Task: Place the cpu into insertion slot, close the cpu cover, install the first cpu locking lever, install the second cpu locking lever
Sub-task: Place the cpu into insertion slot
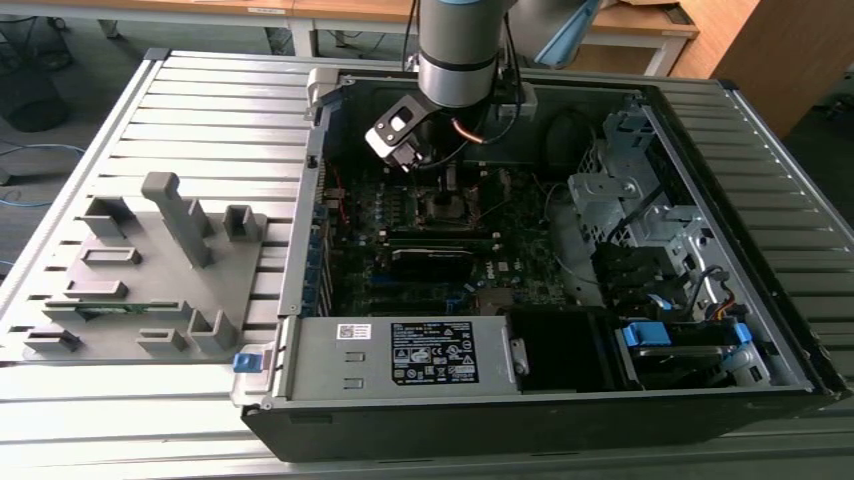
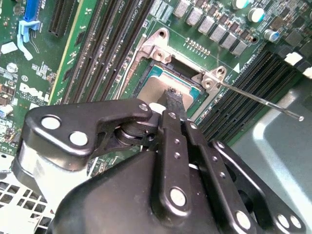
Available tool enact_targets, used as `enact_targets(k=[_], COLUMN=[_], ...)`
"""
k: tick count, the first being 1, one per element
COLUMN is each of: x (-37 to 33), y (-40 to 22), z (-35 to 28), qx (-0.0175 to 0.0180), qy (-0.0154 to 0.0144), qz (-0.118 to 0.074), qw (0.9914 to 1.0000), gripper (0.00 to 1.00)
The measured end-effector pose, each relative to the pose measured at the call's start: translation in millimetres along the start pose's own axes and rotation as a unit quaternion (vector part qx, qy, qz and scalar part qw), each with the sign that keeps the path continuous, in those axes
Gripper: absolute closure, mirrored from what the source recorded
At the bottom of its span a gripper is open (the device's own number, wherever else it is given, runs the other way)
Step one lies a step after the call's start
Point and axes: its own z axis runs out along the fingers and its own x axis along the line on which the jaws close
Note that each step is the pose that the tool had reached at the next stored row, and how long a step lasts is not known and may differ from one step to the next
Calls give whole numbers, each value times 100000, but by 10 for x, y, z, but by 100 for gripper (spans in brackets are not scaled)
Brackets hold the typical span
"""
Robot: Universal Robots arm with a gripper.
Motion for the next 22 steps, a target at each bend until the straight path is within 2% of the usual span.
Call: enact_targets(k=[5,16,22], x=[0,-4,-2], y=[18,14,14], z=[2,85,93], qx=[-3,38,6], qy=[-2,-60,-15], qz=[9,1,8], qw=[100000,100000,100000], gripper=[89,89,89])
